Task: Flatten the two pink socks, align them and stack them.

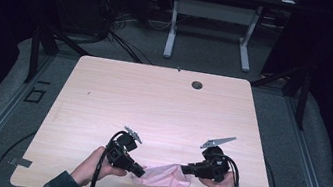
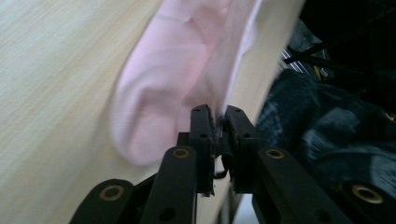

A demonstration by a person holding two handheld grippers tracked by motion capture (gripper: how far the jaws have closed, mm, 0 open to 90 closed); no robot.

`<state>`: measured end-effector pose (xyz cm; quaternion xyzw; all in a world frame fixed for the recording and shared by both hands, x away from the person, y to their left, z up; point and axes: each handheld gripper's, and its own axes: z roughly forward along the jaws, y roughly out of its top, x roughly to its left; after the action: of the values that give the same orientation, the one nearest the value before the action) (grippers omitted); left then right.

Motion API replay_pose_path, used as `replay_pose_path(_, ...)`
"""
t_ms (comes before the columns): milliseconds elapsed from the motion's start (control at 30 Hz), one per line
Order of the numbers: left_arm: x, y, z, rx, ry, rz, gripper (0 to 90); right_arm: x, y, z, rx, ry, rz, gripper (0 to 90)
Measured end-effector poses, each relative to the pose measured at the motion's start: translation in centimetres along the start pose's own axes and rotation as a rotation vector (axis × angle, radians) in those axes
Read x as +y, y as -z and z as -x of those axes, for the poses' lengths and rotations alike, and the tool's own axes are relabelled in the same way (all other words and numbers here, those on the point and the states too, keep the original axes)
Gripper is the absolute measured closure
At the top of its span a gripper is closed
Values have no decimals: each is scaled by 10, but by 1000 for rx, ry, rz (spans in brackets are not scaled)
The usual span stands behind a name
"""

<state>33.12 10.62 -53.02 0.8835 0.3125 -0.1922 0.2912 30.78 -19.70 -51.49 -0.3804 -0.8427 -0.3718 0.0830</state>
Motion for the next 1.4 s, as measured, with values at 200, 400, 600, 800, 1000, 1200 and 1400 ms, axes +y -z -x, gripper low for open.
replay_pose_path(200,-2,-8,-22,13,68,35,706,0,-22,28,-9,-50,11,682)
replay_pose_path(400,-8,-7,-18,69,59,80,717,-6,-24,28,-40,-38,21,775)
replay_pose_path(600,-11,0,-14,99,37,102,873,-6,-19,19,-66,-15,53,850)
replay_pose_path(800,-11,8,-6,94,7,92,883,-4,-1,0,-50,-5,71,852)
replay_pose_path(1000,-10,26,-2,68,-8,78,882,-10,16,-20,45,-26,67,852)
replay_pose_path(1200,-5,4,-20,111,8,-3,881,-18,-9,-2,-42,-72,-19,827)
replay_pose_path(1400,-2,-7,-27,159,17,-16,870,-22,-27,6,-160,-52,-84,794)
